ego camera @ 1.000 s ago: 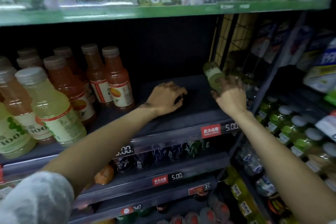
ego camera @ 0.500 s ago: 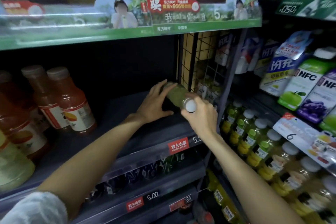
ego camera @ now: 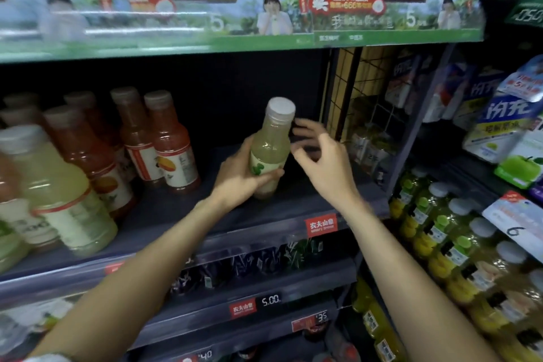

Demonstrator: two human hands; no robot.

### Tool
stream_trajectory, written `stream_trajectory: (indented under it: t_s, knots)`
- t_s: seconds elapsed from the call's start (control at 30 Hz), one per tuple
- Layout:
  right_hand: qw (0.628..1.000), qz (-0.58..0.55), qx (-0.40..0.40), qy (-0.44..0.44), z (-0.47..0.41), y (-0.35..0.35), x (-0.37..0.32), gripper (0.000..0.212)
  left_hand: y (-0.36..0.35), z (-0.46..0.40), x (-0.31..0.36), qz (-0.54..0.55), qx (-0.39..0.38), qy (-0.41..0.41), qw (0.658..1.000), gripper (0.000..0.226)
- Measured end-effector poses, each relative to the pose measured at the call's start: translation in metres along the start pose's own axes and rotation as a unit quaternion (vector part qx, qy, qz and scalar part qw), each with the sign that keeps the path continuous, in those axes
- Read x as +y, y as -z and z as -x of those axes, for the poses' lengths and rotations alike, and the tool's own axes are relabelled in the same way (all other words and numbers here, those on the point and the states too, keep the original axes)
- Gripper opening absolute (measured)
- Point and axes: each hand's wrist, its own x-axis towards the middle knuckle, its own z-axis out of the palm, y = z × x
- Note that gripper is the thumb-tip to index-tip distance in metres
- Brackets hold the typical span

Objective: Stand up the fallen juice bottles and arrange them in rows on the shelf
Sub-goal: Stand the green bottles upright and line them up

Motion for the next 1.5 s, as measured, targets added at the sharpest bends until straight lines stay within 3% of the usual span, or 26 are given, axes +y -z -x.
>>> stream_trajectory:
  t_s: [0.13, 0.23, 0.4, 0.63, 0.87, 1.0, 1.07, 1.13, 1.27, 1.33, 1.4, 1.5]
  knots:
    - [0.992, 0.008, -0.123, -0.015, 0.014, -0.042, -0.006, 0.067, 0.033, 0.032, -0.006, 0.030, 0.100, 0.021, 0.994, 0.079]
    - [0.978, -0.037, -0.207, -0.010, 0.022, -0.080, -0.022, 0.086, 0.055, 0.052, -0.011, -0.029, 0.169, 0.047, 0.984, 0.081]
    - [0.969, -0.008, -0.249, 0.009, 0.029, -0.130, -0.034, 0.106, 0.075, 0.072, -0.029, -0.092, 0.232, 0.085, 0.965, 0.095]
    - [0.981, -0.053, -0.184, 0.014, 0.033, -0.158, -0.032, 0.094, 0.102, 0.085, -0.048, -0.075, 0.173, 0.034, 0.981, 0.070]
    - [0.969, -0.071, -0.232, -0.046, 0.023, -0.151, -0.021, 0.082, 0.098, 0.085, -0.052, -0.079, 0.225, 0.035, 0.971, 0.062]
    - [0.960, 0.011, -0.278, -0.023, 0.019, -0.147, -0.025, 0.075, 0.097, 0.090, -0.043, -0.138, 0.249, 0.034, 0.958, 0.060]
    - [0.966, 0.089, -0.241, 0.013, 0.020, -0.142, -0.035, 0.077, 0.104, 0.103, -0.035, -0.186, 0.273, 0.006, 0.944, 0.052]
    - [0.977, 0.133, -0.157, 0.047, 0.028, -0.134, -0.049, 0.069, 0.121, 0.123, -0.029, -0.208, 0.312, -0.055, 0.925, 0.039]
    - [0.986, 0.056, -0.022, 0.153, 0.050, -0.142, -0.083, 0.035, 0.168, 0.166, -0.040, -0.258, 0.391, -0.135, 0.873, 0.028]
    - [0.980, 0.048, -0.004, 0.195, 0.057, -0.159, -0.095, 0.032, 0.189, 0.175, -0.052, -0.264, 0.404, -0.094, 0.871, 0.032]
    - [0.975, 0.093, 0.060, 0.193, 0.056, -0.177, -0.097, 0.035, 0.202, 0.176, -0.062, -0.242, 0.381, -0.017, 0.892, 0.046]
    - [0.985, 0.112, 0.104, 0.079, 0.050, -0.195, -0.087, 0.069, 0.206, 0.174, -0.071, -0.213, 0.318, 0.038, 0.923, 0.067]
